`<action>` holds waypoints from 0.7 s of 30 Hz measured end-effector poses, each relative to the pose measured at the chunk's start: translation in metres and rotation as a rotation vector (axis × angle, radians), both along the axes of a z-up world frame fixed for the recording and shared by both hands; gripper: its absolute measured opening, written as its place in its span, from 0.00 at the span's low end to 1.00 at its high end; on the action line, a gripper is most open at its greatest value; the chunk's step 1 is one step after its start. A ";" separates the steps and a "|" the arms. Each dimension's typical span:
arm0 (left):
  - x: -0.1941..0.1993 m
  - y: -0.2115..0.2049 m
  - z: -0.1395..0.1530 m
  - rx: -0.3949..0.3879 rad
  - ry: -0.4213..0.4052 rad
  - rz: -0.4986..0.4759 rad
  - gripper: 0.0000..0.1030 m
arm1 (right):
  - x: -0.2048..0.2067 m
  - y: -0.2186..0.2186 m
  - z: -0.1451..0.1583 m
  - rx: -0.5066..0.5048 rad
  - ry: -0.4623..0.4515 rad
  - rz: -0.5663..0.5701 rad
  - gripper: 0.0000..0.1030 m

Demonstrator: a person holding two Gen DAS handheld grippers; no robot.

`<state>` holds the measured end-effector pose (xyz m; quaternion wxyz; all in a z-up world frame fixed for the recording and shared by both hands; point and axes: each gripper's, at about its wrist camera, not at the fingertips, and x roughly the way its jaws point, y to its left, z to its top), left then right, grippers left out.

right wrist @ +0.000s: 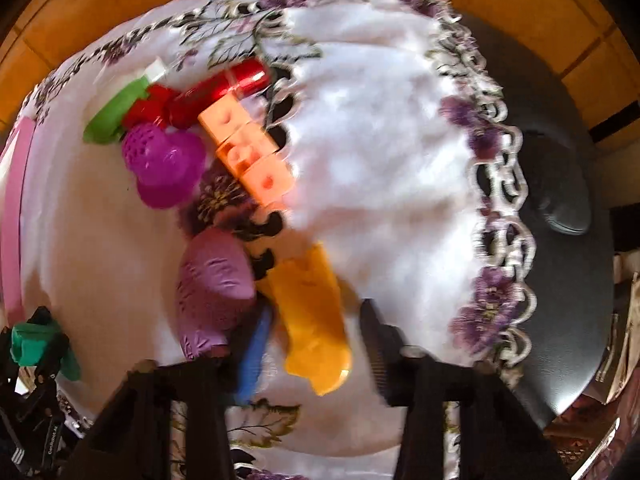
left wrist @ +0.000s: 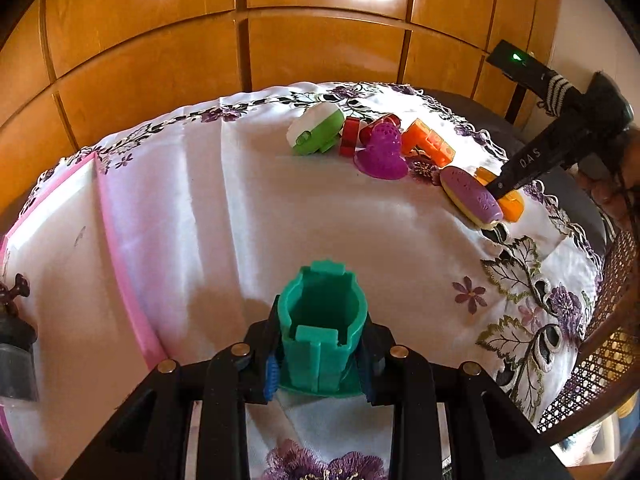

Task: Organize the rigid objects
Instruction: 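Carry the teal stamp into the tray with the left gripper while the right gripper grasps the orange piece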

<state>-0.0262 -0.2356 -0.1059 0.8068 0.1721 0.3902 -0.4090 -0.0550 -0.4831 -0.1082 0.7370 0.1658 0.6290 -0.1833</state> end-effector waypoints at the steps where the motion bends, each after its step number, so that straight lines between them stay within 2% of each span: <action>1: 0.001 0.001 0.000 -0.003 0.004 0.002 0.29 | 0.002 0.002 0.001 -0.016 -0.002 0.003 0.26; 3: 0.000 0.004 0.002 -0.010 0.014 0.009 0.29 | 0.007 0.004 -0.001 -0.034 0.000 0.004 0.26; 8: -0.006 0.012 0.010 -0.031 0.016 0.010 0.29 | 0.009 0.006 -0.002 -0.057 -0.069 -0.051 0.27; 14: -0.010 0.030 0.041 -0.120 0.010 0.017 0.29 | 0.003 0.005 -0.003 -0.048 -0.120 -0.109 0.27; 17: 0.001 0.050 0.070 -0.182 -0.011 0.073 0.30 | 0.005 0.005 -0.003 -0.066 -0.119 -0.108 0.27; 21: 0.040 0.078 0.092 -0.206 -0.012 0.199 0.30 | 0.003 0.007 -0.002 -0.070 -0.122 -0.110 0.27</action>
